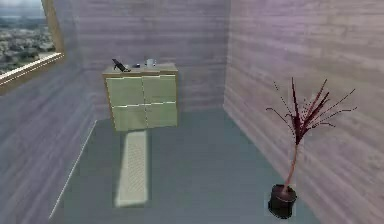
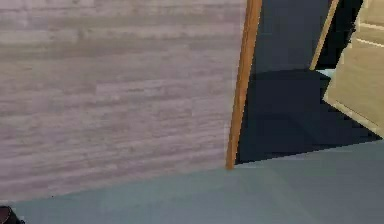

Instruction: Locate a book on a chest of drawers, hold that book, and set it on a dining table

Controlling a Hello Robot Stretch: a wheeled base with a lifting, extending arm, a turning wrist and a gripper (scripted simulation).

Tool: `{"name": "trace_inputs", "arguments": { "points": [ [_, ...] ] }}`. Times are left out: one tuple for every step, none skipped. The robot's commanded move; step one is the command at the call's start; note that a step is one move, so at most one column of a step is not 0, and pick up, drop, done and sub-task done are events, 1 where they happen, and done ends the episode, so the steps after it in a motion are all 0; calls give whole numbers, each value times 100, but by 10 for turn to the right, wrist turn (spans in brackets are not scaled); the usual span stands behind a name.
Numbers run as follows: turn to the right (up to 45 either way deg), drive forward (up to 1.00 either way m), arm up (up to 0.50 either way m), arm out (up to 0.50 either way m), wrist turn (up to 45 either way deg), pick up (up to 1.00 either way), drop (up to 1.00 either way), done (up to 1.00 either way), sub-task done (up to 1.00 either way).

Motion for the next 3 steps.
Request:
{"name": "trace_inputs", "arguments": {
  "points": [
    [0,100,0,0,0,0,0,0,0],
    [30,0,0,0,0,0,0,0,0],
    [0,75,0,0,0,0,0,0,0]
  ]
}}
